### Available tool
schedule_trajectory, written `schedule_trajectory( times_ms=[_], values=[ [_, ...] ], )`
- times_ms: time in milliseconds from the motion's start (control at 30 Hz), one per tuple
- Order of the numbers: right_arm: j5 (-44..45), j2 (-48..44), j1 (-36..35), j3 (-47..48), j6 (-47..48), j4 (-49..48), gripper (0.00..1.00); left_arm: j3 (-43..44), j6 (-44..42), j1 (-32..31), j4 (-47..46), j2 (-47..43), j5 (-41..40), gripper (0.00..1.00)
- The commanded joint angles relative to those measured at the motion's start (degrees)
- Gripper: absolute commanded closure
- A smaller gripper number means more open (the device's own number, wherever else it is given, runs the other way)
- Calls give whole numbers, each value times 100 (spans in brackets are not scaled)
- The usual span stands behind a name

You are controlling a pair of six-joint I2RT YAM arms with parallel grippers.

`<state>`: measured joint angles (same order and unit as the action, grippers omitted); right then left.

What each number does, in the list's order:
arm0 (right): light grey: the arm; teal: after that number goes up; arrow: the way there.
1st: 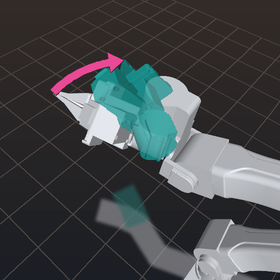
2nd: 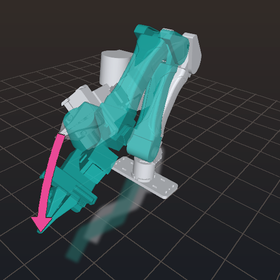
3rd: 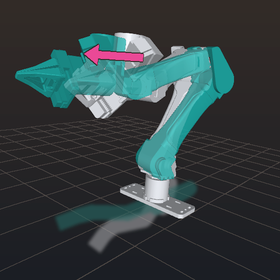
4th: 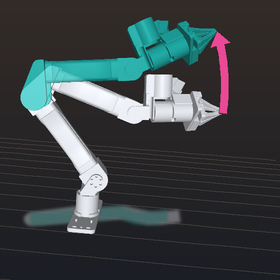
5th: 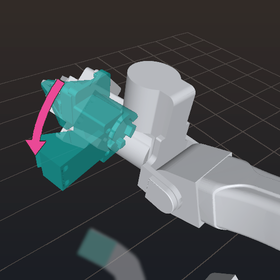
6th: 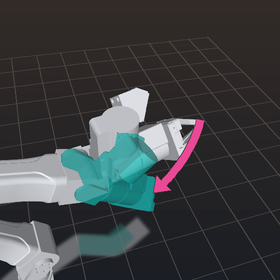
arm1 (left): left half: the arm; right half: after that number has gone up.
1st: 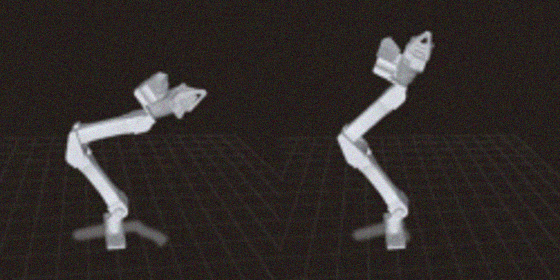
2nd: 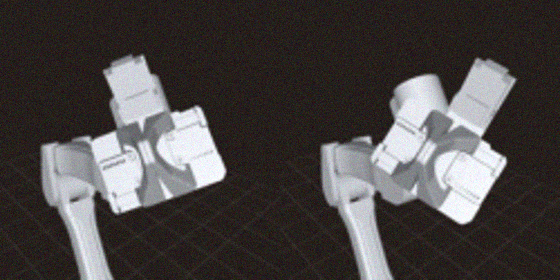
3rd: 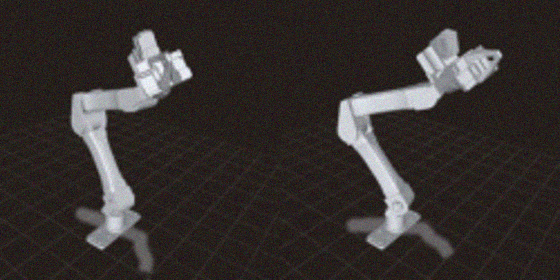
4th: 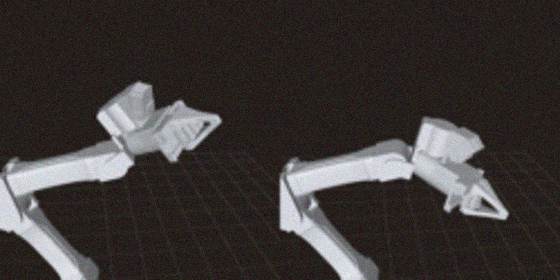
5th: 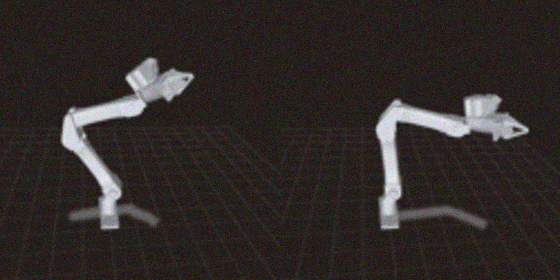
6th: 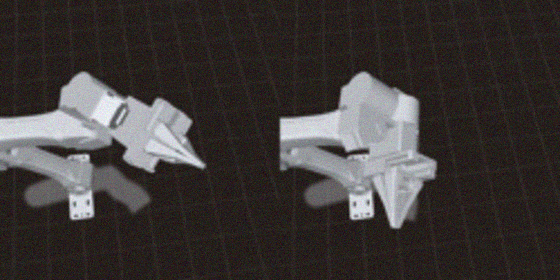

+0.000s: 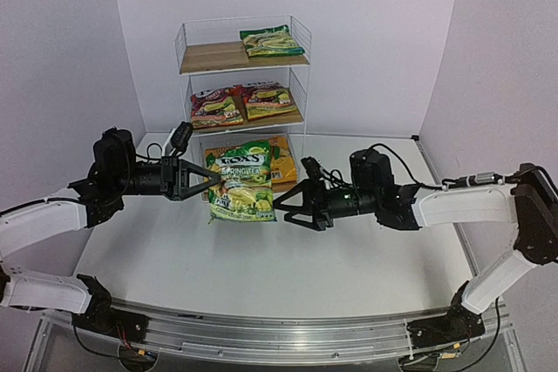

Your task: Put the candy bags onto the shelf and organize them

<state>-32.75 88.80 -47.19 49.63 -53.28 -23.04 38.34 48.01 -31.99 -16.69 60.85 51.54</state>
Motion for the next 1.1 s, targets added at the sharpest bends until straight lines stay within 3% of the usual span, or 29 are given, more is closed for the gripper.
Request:
schedule_trajectory(
  times_ms=[0, 433, 600, 700, 800, 900, 933, 967, 1067],
  values=[
    [85, -184, -97, 108, -8, -944, 18, 312, 220, -23, -934, 3, 408, 100],
    [102, -66, -423, 448, 186, -1302, 40, 448, 360, -27, -1149, 226, 48, 100],
    [452, -151, -445, 459, 143, -1352, 69, 489, 279, -27, -1114, 265, 68, 100],
    [486, -204, -447, 513, 151, -1385, 80, 491, 200, -27, -1080, 271, 70, 100],
    [510, -221, -449, 565, 91, -1405, 100, 531, 137, -27, -1002, 274, 73, 100],
    [440, -259, -448, 599, 106, -1456, 100, 557, 106, -27, -919, 260, 1, 100],
    [432, -281, -448, 619, 101, -1464, 100, 593, 73, -27, -832, 245, -44, 98],
    [451, -310, -448, 654, 85, -1440, 100, 666, -18, -27, -636, 217, -149, 88],
    [513, -429, -446, 854, 150, -1118, 100, 940, -405, -27, 200, 65, -717, 53]
  ],
)
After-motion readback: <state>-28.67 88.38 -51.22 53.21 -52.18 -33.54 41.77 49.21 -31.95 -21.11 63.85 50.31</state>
